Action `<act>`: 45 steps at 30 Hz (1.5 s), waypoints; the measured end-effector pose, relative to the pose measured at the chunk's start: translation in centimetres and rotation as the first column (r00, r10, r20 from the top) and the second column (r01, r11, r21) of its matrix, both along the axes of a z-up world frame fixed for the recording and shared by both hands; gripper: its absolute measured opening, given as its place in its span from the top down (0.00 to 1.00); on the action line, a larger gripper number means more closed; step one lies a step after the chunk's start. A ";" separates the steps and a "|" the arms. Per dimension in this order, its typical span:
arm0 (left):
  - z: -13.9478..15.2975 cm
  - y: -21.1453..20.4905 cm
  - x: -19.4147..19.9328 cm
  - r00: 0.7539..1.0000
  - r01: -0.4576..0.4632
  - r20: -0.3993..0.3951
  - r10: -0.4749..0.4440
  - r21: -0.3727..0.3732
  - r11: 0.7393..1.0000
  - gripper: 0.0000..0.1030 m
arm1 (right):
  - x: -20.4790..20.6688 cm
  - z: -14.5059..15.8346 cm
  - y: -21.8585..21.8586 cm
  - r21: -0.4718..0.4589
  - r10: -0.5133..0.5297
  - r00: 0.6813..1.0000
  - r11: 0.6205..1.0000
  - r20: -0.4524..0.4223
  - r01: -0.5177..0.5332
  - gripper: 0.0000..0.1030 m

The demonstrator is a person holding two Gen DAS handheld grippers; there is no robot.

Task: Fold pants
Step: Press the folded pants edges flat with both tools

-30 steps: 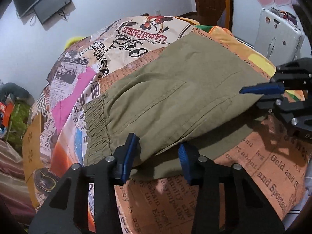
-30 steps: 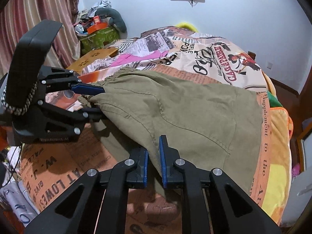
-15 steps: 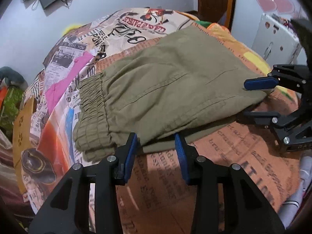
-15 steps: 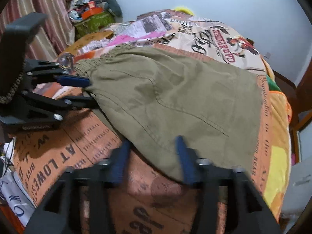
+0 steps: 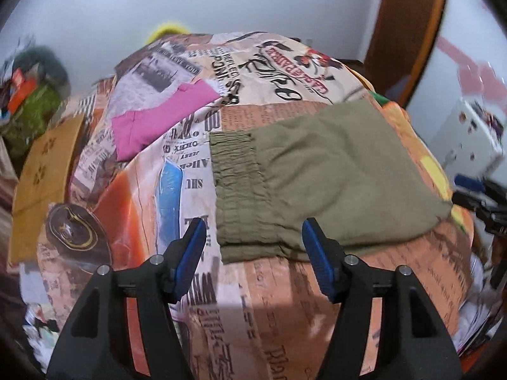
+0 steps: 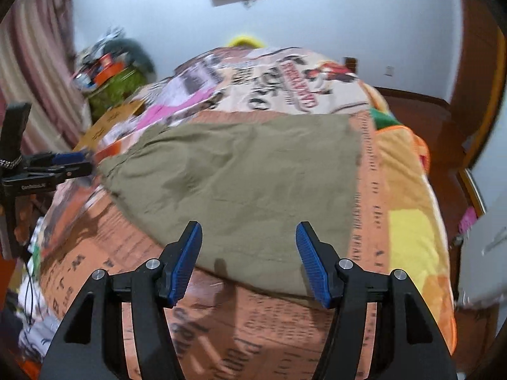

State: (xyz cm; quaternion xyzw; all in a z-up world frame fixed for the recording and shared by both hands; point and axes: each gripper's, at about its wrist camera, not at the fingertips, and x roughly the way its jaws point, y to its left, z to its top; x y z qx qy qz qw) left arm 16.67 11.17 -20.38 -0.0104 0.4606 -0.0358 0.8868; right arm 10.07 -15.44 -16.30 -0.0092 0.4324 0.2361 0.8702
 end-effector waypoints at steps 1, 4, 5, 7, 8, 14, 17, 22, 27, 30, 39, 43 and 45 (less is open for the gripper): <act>-0.3 0.3 0.5 1.000 -0.012 -0.012 0.012 -0.010 1.000 0.39 | 0.1 -0.2 -0.4 -0.003 -0.018 1.000 1.000 -0.001 0.018 0.44; -1.3 0.7 1.7 0.998 -0.037 -0.042 0.036 -0.025 0.999 0.39 | 0.7 -1.2 -1.7 -0.018 -0.072 0.997 0.997 -0.029 0.072 0.44; -1.8 0.9 2.1 0.997 -0.048 -0.059 0.045 -0.045 0.998 0.39 | 0.8 -1.5 -2.2 -0.018 -0.086 0.995 0.996 -0.041 0.085 0.44; -3.0 1.1 2.8 0.994 -0.064 -0.093 0.056 -0.090 0.994 0.39 | 1.0 -2.5 -2.9 -0.025 -0.116 0.991 0.993 -0.069 0.114 0.44; -3.5 1.2 3.0 0.993 -0.069 -0.104 0.058 -0.105 0.992 0.40 | 1.0 -3.0 -3.3 -0.029 -0.127 0.988 0.992 -0.083 0.125 0.44; -4.8 1.1 2.6 0.991 -0.078 -0.120 0.062 -0.136 0.988 0.48 | 1.2 -6.5 -4.6 -0.032 -0.164 0.970 0.986 -0.182 0.161 0.44; -5.1 1.1 1.9 0.991 -0.078 -0.114 0.065 -0.112 0.991 0.50 | 0.9 -6.8 -5.1 -0.004 -0.161 0.968 0.987 -0.192 0.163 0.44; -4.8 0.5 0.6 0.993 -0.077 -0.089 0.074 -0.039 0.996 0.50 | 0.6 -6.8 -5.3 -0.030 -0.144 0.973 0.990 -0.182 0.141 0.44; -4.9 0.7 -0.2 0.992 -0.094 -0.086 0.090 -0.041 0.995 0.49 | 0.0 -6.9 -5.7 -0.092 -0.142 0.978 0.987 -0.151 0.129 0.46; -4.8 0.8 -0.6 0.991 -0.105 -0.092 0.100 -0.050 0.993 0.49 | -0.1 -7.0 -6.4 -0.104 -0.156 0.976 0.985 -0.151 0.141 0.46; -3.2 0.5 -1.6 0.991 -0.107 -0.080 0.105 -0.022 0.994 0.47 | 0.7 -6.0 -6.5 -0.104 -0.141 0.977 0.987 -0.157 0.126 0.46; -1.0 0.7 -0.8 0.993 -0.110 -0.034 0.110 -0.004 0.994 0.44 | 2.1 -4.1 -6.6 -0.072 -0.146 0.983 0.988 -0.111 0.139 0.46; -0.1 0.9 -0.1 0.993 -0.119 -0.004 0.119 0.019 0.993 0.42 | 3.0 -3.1 -6.7 -0.050 -0.147 0.985 0.988 -0.087 0.143 0.46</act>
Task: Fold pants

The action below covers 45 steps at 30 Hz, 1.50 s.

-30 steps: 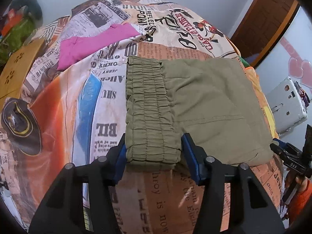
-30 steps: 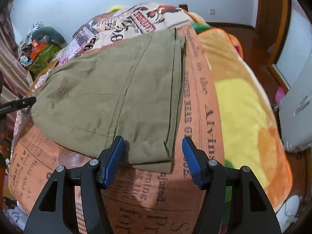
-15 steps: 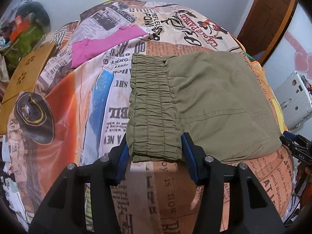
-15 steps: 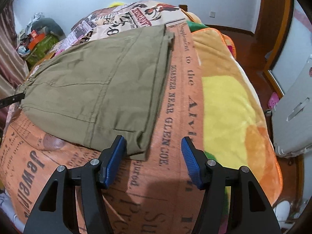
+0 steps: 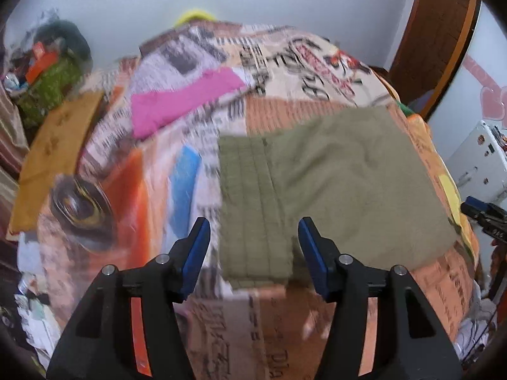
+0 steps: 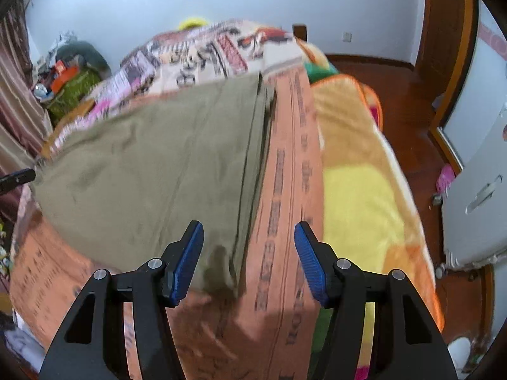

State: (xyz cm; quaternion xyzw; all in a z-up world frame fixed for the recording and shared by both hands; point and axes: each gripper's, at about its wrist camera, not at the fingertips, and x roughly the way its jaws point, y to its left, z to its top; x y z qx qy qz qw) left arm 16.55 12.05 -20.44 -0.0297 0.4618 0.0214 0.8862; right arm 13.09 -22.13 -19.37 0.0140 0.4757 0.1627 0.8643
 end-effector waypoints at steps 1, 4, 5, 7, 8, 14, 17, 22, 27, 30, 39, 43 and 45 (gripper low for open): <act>0.4 0.2 0.5 1.000 -0.004 0.012 0.004 0.004 1.000 0.42 | 0.5 0.5 -0.1 0.011 -0.003 1.000 1.000 0.013 0.003 0.46; 1.2 1.1 2.3 0.999 -0.022 0.024 0.022 -0.006 1.000 0.40 | 2.1 1.7 0.0 0.033 -0.010 0.999 0.999 0.051 0.009 0.46; 1.3 1.3 2.8 0.999 -0.024 0.027 0.024 -0.010 1.000 0.40 | 2.5 2.1 0.1 0.034 -0.011 0.998 0.999 0.065 0.009 0.46; 1.3 1.9 4.3 0.999 -0.034 0.026 0.034 -0.007 0.999 0.39 | 3.7 2.7 0.4 0.031 -0.017 0.995 0.999 0.094 0.014 0.46; 1.3 2.2 4.9 0.999 -0.035 0.023 0.035 -0.009 0.999 0.39 | 4.1 2.9 0.6 0.029 -0.015 0.995 1.000 0.103 0.012 0.46; 0.1 3.4 8.7 0.999 -0.036 -0.018 0.036 -0.037 0.999 0.39 | 8.0 3.0 1.8 0.002 0.008 0.991 1.000 0.137 -0.008 0.46; -0.6 3.5 10.3 0.999 -0.032 -0.035 0.031 -0.042 0.999 0.38 | 10.1 2.3 2.3 -0.002 0.023 0.991 1.000 0.133 -0.023 0.46; -2.3 3.7 12.6 0.997 -0.017 -0.078 0.011 -0.073 0.997 0.34 | 14.0 0.8 3.2 0.020 0.030 0.994 0.999 0.102 -0.033 0.46; -4.0 3.6 14.0 0.993 0.004 -0.115 -0.015 -0.094 0.996 0.34 | 18.0 -1.7 4.2 0.064 0.061 0.998 0.996 0.014 -0.062 0.45; -5.3 3.7 14.7 0.990 0.000 -0.144 -0.015 -0.099 0.995 0.34 | 19.9 -3.0 4.9 0.067 0.067 0.998 0.996 -0.008 -0.066 0.45; -7.7 4.7 14.8 0.987 -0.050 -0.156 0.028 -0.139 0.989 0.26 | 24.1 -6.6 6.0 0.090 0.057 0.994 0.995 -0.093 -0.049 0.48; -7.6 5.1 14.8 0.990 -0.080 -0.126 0.063 -0.132 0.988 0.28 | 23.5 -6.6 6.6 0.064 0.088 0.995 0.994 -0.057 -0.084 0.74; -7.6 5.0 14.9 0.990 -0.094 -0.113 0.082 -0.105 0.990 0.31 | 23.0 -6.8 7.5 -0.060 0.101 0.994 0.993 -0.030 -0.103 0.93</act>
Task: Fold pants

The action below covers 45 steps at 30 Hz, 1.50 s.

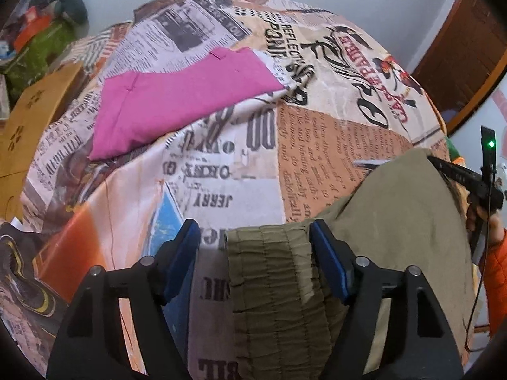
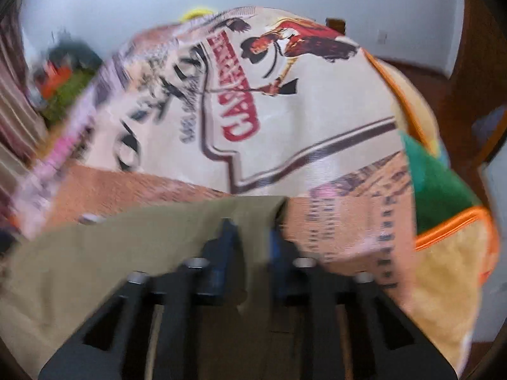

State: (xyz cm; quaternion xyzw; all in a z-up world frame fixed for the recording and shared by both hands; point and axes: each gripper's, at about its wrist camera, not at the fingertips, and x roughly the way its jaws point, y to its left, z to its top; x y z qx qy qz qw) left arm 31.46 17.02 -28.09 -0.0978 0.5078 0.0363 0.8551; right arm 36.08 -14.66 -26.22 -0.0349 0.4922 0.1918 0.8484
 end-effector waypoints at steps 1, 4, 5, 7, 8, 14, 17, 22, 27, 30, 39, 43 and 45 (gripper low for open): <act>-0.1 -0.1 0.0 1.000 -0.005 0.006 0.005 0.015 1.000 0.31 | -0.2 -0.1 0.3 -0.025 0.022 1.000 0.999 0.015 -0.022 0.93; -0.3 0.0 -0.2 0.999 -0.036 0.014 0.036 0.025 0.999 0.31 | -0.6 -0.3 0.6 -0.074 0.035 0.999 0.997 0.028 -0.033 0.93; -0.3 0.1 -0.4 0.999 -0.050 0.016 0.050 0.027 0.998 0.30 | -0.7 -0.4 0.5 -0.079 0.030 0.999 0.996 0.026 -0.028 0.93; -0.5 0.4 -0.4 0.998 -0.064 0.011 0.064 0.012 0.998 0.30 | -0.8 -0.5 0.6 -0.098 0.029 0.999 0.995 0.024 -0.027 0.93; -0.6 0.5 -0.4 0.998 -0.067 0.003 0.067 0.003 0.998 0.30 | -0.9 -0.6 0.7 -0.107 0.030 0.999 0.994 0.024 -0.028 0.93; 1.2 0.3 -0.8 0.999 -0.034 -0.017 0.034 0.002 0.999 0.31 | -1.2 1.3 0.9 -0.123 0.017 1.000 0.992 0.017 -0.015 0.91; 3.5 -0.2 -1.6 0.999 -0.024 0.026 0.022 0.058 0.998 0.31 | -2.2 4.1 0.8 -0.082 0.025 0.998 0.996 0.049 -0.021 0.77; 7.0 -1.4 -2.3 0.995 0.022 0.093 -0.026 0.045 0.999 0.30 | -5.0 9.1 2.4 -0.016 0.093 0.983 0.996 0.156 -0.092 0.58; 7.2 -3.7 -1.8 0.995 0.061 0.077 -0.062 0.026 0.998 0.23 | -6.6 10.5 5.6 0.058 0.147 0.976 0.986 0.158 -0.158 0.34; 5.7 -5.0 -1.6 0.995 0.093 0.021 -0.093 -0.011 0.996 0.23 | -7.6 9.5 7.4 0.085 0.176 0.978 0.979 0.113 -0.186 0.32; 0.7 -8.1 -2.9 0.984 0.171 -0.069 -0.163 0.130 0.977 0.20 | -8.1 1.8 9.1 0.034 0.180 0.973 0.984 -0.146 -0.177 0.31; 0.7 -8.6 -4.1 0.980 0.197 -0.064 -0.189 0.171 0.965 0.19 | -9.4 2.3 8.5 0.004 0.242 0.959 0.970 -0.148 -0.244 0.32; 0.8 -8.2 -4.8 0.982 0.188 -0.059 -0.180 0.159 0.969 0.19 | -10.3 2.3 8.2 -0.019 0.260 0.953 0.964 -0.152 -0.266 0.32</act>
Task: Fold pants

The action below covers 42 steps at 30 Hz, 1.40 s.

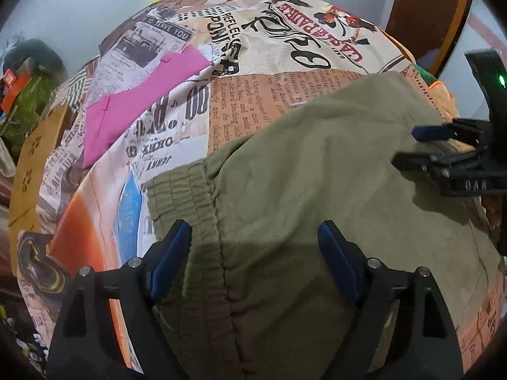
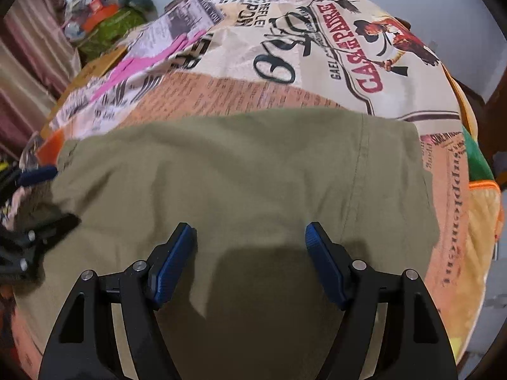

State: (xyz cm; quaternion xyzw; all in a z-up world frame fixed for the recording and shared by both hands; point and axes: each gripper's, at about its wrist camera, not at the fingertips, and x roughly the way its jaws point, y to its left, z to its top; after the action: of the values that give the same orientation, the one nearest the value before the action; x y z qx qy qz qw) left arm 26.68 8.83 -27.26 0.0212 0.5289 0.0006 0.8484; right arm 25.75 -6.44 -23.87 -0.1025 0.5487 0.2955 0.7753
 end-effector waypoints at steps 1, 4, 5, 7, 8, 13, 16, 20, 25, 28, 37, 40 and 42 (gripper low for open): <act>0.1 0.2 -0.3 1.000 -0.005 0.000 0.005 -0.009 1.000 0.19 | -0.5 0.0 -0.2 -0.012 0.011 1.000 1.000 0.006 -0.011 0.32; 0.4 0.6 -1.4 1.000 -0.016 0.003 0.016 -0.023 1.000 0.18 | -2.0 0.2 -1.1 -0.017 0.018 1.000 1.000 0.015 -0.017 0.32; 0.5 0.6 -1.9 1.000 -0.017 0.004 0.017 -0.023 1.000 0.18 | -2.5 0.4 -1.5 -0.010 0.011 1.000 1.000 0.012 -0.011 0.32; 0.7 0.6 -3.0 1.000 -0.012 0.006 0.012 -0.009 1.000 0.17 | -3.5 0.6 -2.3 0.007 0.000 1.000 1.000 0.011 0.000 0.32; 0.8 0.5 -3.4 1.000 -0.010 0.009 0.010 -0.004 1.000 0.17 | -4.1 0.8 -2.6 0.014 -0.005 1.000 1.000 0.019 0.005 0.31; 1.4 1.2 -6.0 1.000 -0.025 0.016 0.026 -0.033 0.999 0.17 | -6.9 1.2 -3.7 0.023 -0.033 0.999 0.999 0.026 0.032 0.32; 1.4 1.8 -7.1 0.999 -0.049 0.013 0.050 -0.075 0.996 0.15 | -8.2 1.5 -4.6 0.028 -0.056 0.998 0.998 0.027 0.055 0.32; 1.0 2.8 -8.9 0.996 -0.093 -0.008 0.093 -0.158 0.983 0.15 | -9.7 1.7 -6.3 0.045 -0.100 0.995 0.994 0.008 0.100 0.32; 1.2 3.4 -10.9 0.992 -0.124 -0.013 0.125 -0.214 0.969 0.15 | -11.4 1.9 -8.5 0.059 -0.165 0.986 0.985 -0.001 0.164 0.32; 1.6 3.0 -11.7 0.992 -0.128 -0.006 0.130 -0.192 0.973 0.15 | -12.1 2.0 -9.3 0.058 -0.192 0.981 0.980 0.000 0.192 0.32; 2.5 3.2 -12.5 0.986 -0.166 -0.008 0.168 -0.185 0.969 0.15 | -13.6 3.0 -9.8 0.050 -0.212 0.976 0.977 0.041 0.210 0.32; 4.0 3.6 -12.9 0.985 -0.167 0.018 0.174 -0.202 0.965 0.15 | -13.9 4.1 -9.5 0.062 -0.208 0.975 0.977 0.078 0.204 0.32; 4.9 3.8 -13.3 0.983 -0.168 0.038 0.180 -0.216 0.962 0.15 | -14.0 5.0 -9.3 0.091 -0.217 0.971 0.974 0.105 0.208 0.32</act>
State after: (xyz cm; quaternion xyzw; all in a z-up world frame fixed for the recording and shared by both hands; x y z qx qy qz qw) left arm 13.37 12.61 -22.39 -0.1160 0.5010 0.0196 0.8574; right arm 11.76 -15.71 -18.89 -0.0292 0.4990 0.2259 0.8361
